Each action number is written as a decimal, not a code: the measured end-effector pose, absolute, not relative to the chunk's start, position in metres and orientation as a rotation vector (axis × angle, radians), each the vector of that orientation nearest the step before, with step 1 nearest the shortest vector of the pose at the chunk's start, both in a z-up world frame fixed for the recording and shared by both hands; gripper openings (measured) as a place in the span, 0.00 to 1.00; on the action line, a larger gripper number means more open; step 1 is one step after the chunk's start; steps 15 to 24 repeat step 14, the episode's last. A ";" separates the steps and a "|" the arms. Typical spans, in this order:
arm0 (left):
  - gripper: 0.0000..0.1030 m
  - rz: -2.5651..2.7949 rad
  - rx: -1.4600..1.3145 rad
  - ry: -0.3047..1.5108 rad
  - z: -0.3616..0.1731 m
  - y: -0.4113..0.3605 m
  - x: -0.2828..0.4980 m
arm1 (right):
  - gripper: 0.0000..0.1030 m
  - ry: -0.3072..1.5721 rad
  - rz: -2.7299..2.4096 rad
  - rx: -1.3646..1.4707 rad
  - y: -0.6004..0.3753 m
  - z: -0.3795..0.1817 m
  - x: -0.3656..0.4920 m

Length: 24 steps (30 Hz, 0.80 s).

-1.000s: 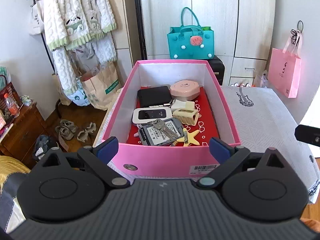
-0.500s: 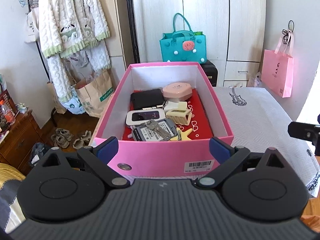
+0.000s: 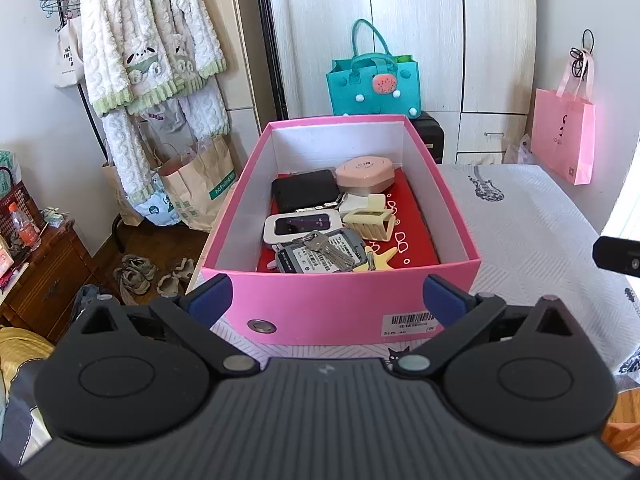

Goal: Organize rigid objects

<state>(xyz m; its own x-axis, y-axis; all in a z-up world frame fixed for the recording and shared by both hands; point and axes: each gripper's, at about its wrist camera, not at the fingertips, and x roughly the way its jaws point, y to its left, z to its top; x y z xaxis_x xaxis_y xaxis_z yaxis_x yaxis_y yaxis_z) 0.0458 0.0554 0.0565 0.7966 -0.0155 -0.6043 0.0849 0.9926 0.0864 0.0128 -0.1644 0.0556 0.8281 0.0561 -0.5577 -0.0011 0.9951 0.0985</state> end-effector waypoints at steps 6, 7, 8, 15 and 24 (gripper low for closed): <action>1.00 -0.042 0.118 0.622 0.058 0.054 0.041 | 1.00 0.592 0.031 0.090 -0.164 0.056 0.011; 1.00 -0.039 0.122 0.616 0.058 0.053 0.040 | 1.00 0.592 0.031 0.092 -0.164 0.056 0.011; 1.00 -0.038 0.125 0.613 0.059 0.053 0.039 | 1.00 0.593 0.031 0.092 -0.164 0.056 0.011; 1.00 -0.049 0.121 0.609 0.060 0.053 0.038 | 1.00 0.594 0.027 0.095 -0.165 0.055 0.011; 1.00 -0.049 0.121 0.609 0.060 0.053 0.038 | 1.00 0.594 0.027 0.095 -0.165 0.055 0.011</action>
